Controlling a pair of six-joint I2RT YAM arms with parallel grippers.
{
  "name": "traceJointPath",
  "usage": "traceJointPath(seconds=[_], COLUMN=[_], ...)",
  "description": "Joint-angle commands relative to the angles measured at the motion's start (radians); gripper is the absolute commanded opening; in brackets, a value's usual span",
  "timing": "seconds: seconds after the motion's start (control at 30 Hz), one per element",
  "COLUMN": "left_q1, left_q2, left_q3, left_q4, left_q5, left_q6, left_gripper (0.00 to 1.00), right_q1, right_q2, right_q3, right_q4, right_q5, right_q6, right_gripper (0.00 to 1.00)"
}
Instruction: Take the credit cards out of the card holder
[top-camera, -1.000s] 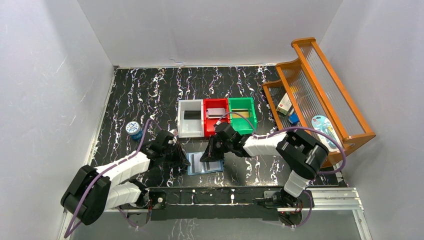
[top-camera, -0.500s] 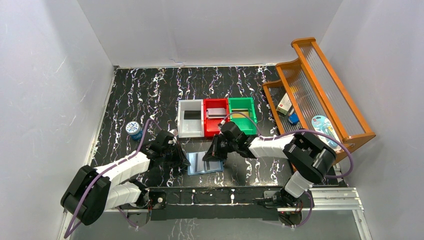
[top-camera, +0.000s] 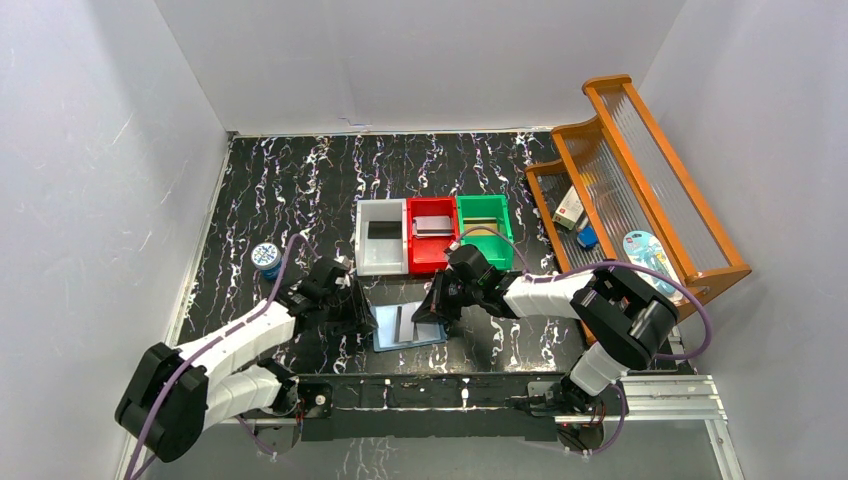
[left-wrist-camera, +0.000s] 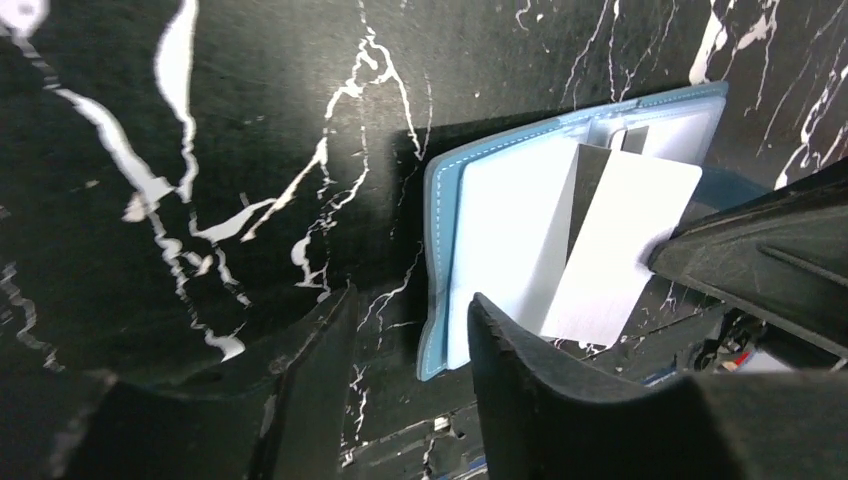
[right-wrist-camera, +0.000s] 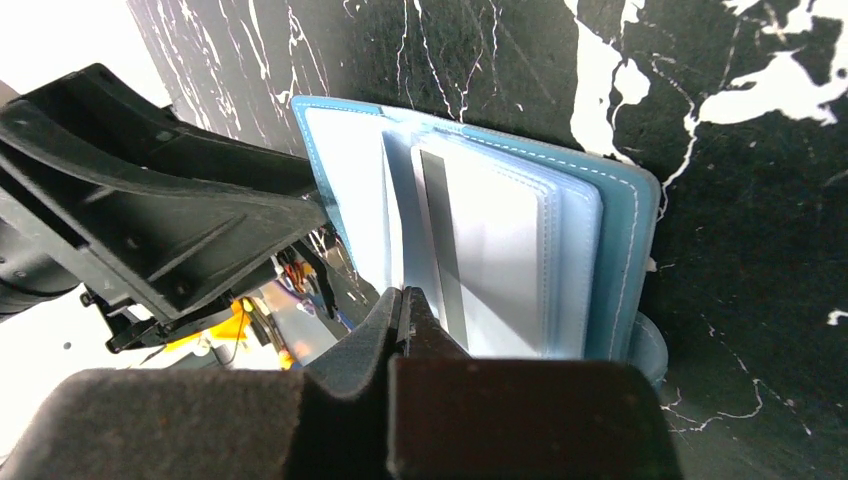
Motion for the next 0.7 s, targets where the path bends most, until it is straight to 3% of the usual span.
traceJointPath(seconds=[0.0,0.17,0.33,0.5,0.67], left_q1=[-0.003,-0.003,-0.002,-0.004,-0.011], left_q2=[-0.050,-0.085,-0.075,0.057,0.149], left_q3=[0.110,0.222,0.224,0.161,0.141], left_q4=[-0.206,-0.250,-0.102,0.031,0.045], left_q5=[-0.103,-0.105,0.081,0.256,0.291], left_q6=[0.033,0.053,0.061,0.019,0.048], left_gripper=[0.46,0.50,0.49,0.37,0.30], right_q1=[-0.003,-0.003,-0.003,-0.003,-0.003], right_q2=[-0.018,-0.015,-0.014,-0.014,-0.008], right_q3=[0.003,0.010,0.015,0.019,0.023], right_q4=[0.003,-0.004,-0.007,-0.004,0.008], right_q5=[-0.003,-0.001,0.001,-0.003,-0.001], right_q6=[-0.009,-0.013,-0.013,-0.017,-0.015], right_gripper=[0.01,0.02,0.02,0.04,0.05])
